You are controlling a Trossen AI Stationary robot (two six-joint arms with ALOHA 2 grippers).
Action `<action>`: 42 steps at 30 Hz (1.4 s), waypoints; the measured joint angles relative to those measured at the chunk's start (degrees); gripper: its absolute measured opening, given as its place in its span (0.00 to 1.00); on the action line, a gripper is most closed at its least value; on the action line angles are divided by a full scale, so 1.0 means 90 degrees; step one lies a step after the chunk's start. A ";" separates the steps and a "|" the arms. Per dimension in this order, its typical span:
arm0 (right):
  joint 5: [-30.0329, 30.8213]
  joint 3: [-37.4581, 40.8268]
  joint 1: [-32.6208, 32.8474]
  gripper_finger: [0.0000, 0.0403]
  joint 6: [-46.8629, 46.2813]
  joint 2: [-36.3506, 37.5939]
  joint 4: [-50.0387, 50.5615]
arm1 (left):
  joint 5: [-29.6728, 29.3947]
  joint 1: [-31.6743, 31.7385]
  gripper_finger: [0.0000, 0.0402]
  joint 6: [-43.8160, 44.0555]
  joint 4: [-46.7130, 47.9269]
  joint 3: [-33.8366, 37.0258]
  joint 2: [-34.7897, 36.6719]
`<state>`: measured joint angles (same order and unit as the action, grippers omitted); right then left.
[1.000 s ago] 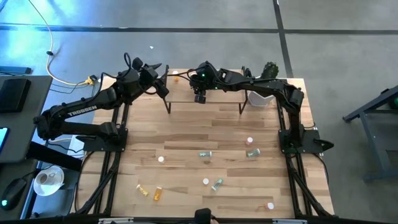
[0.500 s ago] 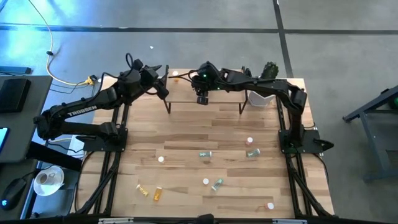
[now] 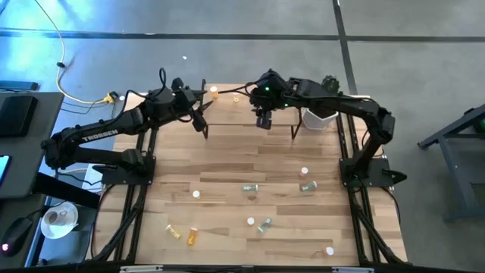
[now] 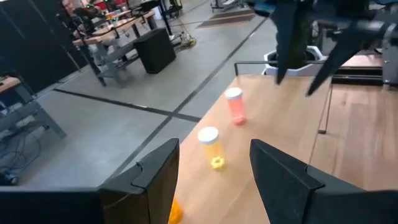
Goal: Pick and place medicine bottles onto shelf by color
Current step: Put the top right blue pill bottle on the shelf
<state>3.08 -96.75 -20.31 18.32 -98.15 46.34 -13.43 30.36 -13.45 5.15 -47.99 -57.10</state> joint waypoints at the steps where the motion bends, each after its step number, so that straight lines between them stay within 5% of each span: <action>1: -0.0048 0.0000 0.0014 0.39 -0.0053 0.0056 0.0165 | 0.0000 -0.0024 0.47 0.0000 0.0040 0.0000 0.0000; 10: -0.1041 0.0079 0.0154 0.39 -0.0528 0.0334 0.1727 | 0.0001 -0.0325 0.47 0.0151 0.0433 0.0000 0.0000; 14: -0.1024 0.0897 0.0260 0.39 -0.0864 0.0474 0.1706 | 0.0000 -0.0442 0.47 0.0147 0.0435 0.0000 0.0000; 28: -0.0978 0.4017 0.1223 0.39 -0.2330 0.2202 -0.0641 | 0.0127 -0.0476 0.47 0.0396 0.0511 0.0000 -0.0044; 42: -0.1154 0.5562 0.2854 0.39 -0.2037 0.2286 -0.2951 | 0.0733 -0.0830 0.47 0.1682 0.1068 0.0000 -0.0366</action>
<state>-7.30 -46.69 5.38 -0.01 -77.57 19.79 -6.83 22.88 1.69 14.76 -47.99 -60.40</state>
